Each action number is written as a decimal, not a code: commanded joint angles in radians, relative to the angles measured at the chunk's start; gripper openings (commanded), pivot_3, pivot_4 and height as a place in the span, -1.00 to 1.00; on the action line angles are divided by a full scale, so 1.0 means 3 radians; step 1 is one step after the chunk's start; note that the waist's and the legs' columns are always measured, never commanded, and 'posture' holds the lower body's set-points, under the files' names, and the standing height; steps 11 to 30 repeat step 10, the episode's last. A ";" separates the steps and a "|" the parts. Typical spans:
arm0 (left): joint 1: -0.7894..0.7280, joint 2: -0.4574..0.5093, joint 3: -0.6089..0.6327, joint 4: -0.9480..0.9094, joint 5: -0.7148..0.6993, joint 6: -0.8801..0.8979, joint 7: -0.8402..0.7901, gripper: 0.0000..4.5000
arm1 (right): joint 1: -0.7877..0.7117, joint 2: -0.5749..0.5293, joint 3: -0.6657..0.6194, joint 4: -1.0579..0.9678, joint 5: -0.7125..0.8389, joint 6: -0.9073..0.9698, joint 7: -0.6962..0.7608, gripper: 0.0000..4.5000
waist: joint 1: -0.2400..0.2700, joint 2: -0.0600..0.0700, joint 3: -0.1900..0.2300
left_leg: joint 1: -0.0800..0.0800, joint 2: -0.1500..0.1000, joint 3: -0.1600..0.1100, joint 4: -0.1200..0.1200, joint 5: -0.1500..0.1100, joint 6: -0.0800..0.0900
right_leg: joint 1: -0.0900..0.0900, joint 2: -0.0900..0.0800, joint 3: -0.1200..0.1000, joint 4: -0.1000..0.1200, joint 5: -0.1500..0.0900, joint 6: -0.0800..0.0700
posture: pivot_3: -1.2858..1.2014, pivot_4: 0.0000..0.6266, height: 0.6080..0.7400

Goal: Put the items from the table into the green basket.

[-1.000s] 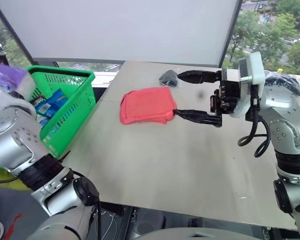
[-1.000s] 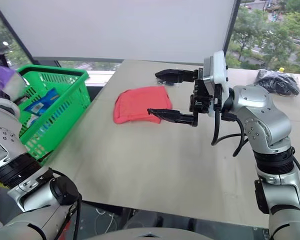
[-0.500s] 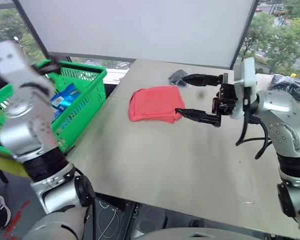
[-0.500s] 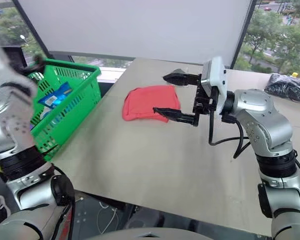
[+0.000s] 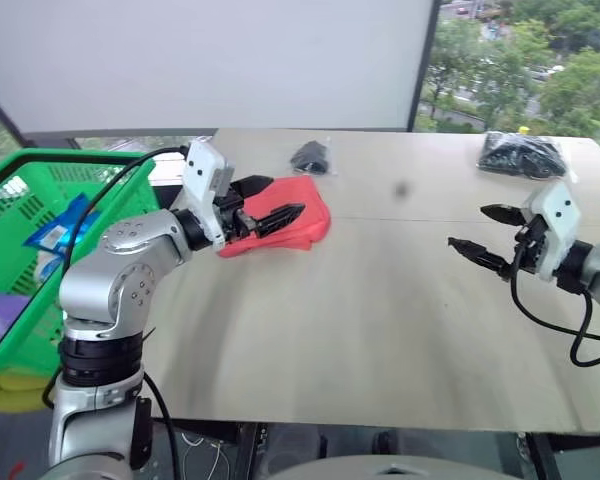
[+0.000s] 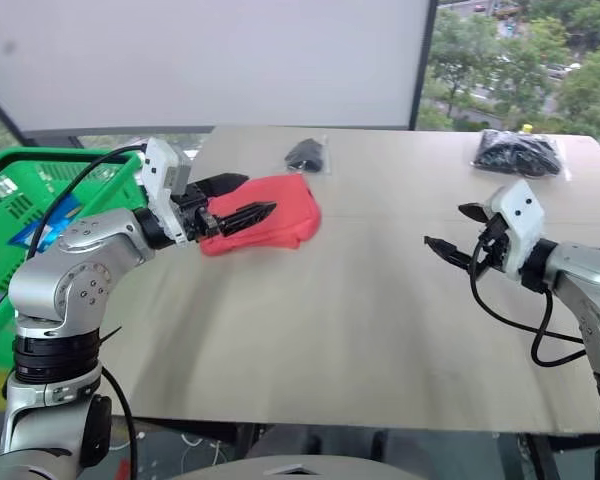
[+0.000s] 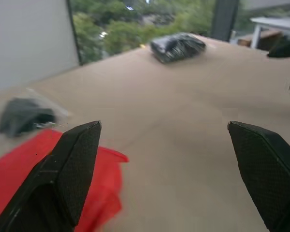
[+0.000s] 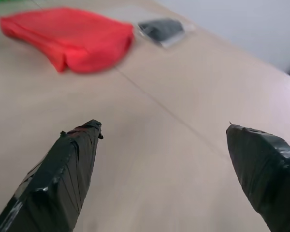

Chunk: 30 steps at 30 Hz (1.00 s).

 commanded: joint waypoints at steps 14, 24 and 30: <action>0.0145 0.0054 -0.0025 -0.0080 -0.0010 -0.0082 -0.0031 0.95 | 0.0578 -0.0026 -0.0567 -0.0349 0.0094 0.0012 -0.0046 1.00 | -0.0141 0.0015 0.0010 | 0.0024 0.0007 -0.0001 -0.0009 0.0001 -0.0002 | 0.0039 0.0026 0.0010 -0.0007 -0.0002 0.0002 | 0.09 -1.00 1.00; 0.0145 0.0054 -0.0025 -0.0080 -0.0010 -0.0082 -0.0031 0.95 | 0.0578 -0.0026 -0.0567 -0.0349 0.0094 0.0012 -0.0046 1.00 | -0.0141 0.0015 0.0010 | 0.0024 0.0007 -0.0001 -0.0009 0.0001 -0.0002 | 0.0039 0.0026 0.0010 -0.0007 -0.0002 0.0002 | 0.09 -1.00 1.00; 0.0145 0.0054 -0.0025 -0.0080 -0.0010 -0.0082 -0.0031 0.95 | 0.0578 -0.0026 -0.0567 -0.0349 0.0094 0.0012 -0.0046 1.00 | -0.0141 0.0015 0.0010 | 0.0024 0.0007 -0.0001 -0.0009 0.0001 -0.0002 | 0.0039 0.0026 0.0010 -0.0007 -0.0002 0.0002 | 0.09 -1.00 1.00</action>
